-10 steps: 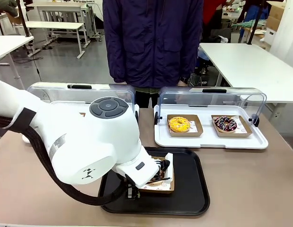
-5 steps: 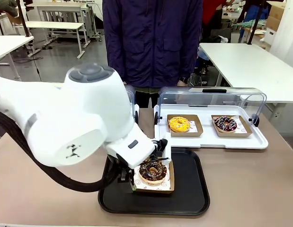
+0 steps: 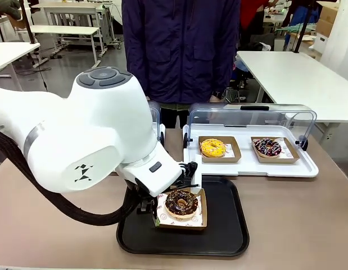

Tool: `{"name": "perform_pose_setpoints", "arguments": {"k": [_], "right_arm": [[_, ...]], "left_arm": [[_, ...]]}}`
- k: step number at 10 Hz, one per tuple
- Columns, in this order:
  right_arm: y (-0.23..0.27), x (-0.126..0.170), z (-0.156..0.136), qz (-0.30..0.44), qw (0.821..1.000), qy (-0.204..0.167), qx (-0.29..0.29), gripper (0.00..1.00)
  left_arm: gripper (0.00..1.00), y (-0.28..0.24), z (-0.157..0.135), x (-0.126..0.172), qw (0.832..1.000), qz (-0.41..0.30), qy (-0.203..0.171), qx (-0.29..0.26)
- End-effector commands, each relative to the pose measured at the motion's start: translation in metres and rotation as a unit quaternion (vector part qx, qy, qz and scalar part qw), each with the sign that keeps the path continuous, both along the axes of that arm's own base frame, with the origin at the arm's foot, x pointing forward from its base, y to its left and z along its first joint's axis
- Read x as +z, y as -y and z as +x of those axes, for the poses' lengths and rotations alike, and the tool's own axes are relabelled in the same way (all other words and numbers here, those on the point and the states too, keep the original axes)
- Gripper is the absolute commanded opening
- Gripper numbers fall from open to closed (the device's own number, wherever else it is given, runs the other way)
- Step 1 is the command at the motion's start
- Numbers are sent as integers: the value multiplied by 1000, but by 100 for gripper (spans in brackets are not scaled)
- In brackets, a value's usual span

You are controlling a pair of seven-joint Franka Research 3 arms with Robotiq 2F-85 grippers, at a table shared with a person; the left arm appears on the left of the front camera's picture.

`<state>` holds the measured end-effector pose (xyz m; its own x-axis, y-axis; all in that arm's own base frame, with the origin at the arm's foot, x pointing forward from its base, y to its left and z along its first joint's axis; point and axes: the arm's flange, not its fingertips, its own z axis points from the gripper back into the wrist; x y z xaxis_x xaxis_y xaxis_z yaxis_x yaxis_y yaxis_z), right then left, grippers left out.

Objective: Move the second donut from the left to the tray.
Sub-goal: Pick up the Paper togo box containing the Donut indicated by the person and place it on the Handle tray.

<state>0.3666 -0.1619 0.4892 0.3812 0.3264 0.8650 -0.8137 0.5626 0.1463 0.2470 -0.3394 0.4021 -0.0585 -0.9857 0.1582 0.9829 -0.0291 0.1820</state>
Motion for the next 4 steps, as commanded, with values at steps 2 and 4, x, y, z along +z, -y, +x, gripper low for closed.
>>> {"name": "perform_pose_setpoints", "arguments": {"k": [2, 4], "right_arm": [[0, 1, 4, 7, 1000, 19, 4, 100], [0, 1, 4, 7, 1000, 19, 4, 100]], "left_arm": [[100, 2, -1, -4, 1000, -2, 7, 4], [100, 2, -1, -4, 1000, -2, 7, 4]]}}
